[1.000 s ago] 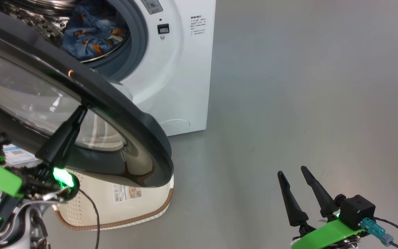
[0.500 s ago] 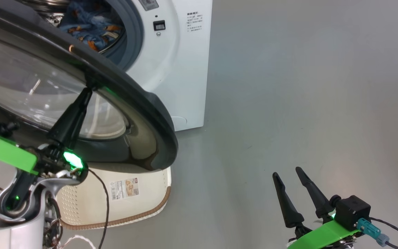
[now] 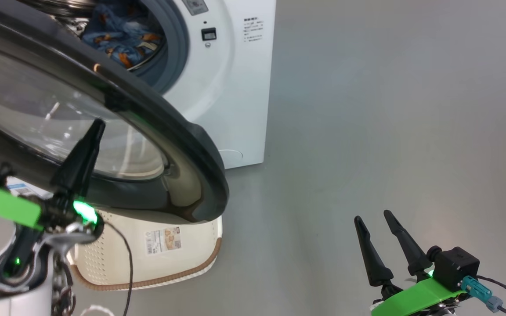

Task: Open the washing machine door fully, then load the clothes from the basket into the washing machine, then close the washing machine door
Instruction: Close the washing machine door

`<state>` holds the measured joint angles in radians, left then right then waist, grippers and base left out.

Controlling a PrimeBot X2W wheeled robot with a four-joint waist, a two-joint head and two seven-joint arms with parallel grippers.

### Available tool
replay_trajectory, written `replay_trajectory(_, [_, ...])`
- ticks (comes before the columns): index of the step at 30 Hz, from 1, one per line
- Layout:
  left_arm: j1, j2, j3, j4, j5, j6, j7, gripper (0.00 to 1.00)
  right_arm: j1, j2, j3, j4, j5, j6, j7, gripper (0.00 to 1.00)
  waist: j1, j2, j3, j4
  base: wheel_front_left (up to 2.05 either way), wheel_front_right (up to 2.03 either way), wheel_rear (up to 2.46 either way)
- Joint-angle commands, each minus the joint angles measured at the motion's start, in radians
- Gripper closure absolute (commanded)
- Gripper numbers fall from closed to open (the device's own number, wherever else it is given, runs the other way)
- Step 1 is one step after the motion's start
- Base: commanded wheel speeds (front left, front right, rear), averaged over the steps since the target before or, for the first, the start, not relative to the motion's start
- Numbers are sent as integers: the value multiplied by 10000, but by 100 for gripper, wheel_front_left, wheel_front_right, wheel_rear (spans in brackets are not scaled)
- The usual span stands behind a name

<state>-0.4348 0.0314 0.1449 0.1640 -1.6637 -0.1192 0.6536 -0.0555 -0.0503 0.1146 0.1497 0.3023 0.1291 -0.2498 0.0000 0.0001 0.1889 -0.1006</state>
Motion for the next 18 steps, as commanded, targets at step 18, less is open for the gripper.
replay_trajectory(18, [2615,246,1306,-1090,332,-113,-985,100,97,1,19,-31,2,16,-120,0,0,-1,-807,758,0,0,0])
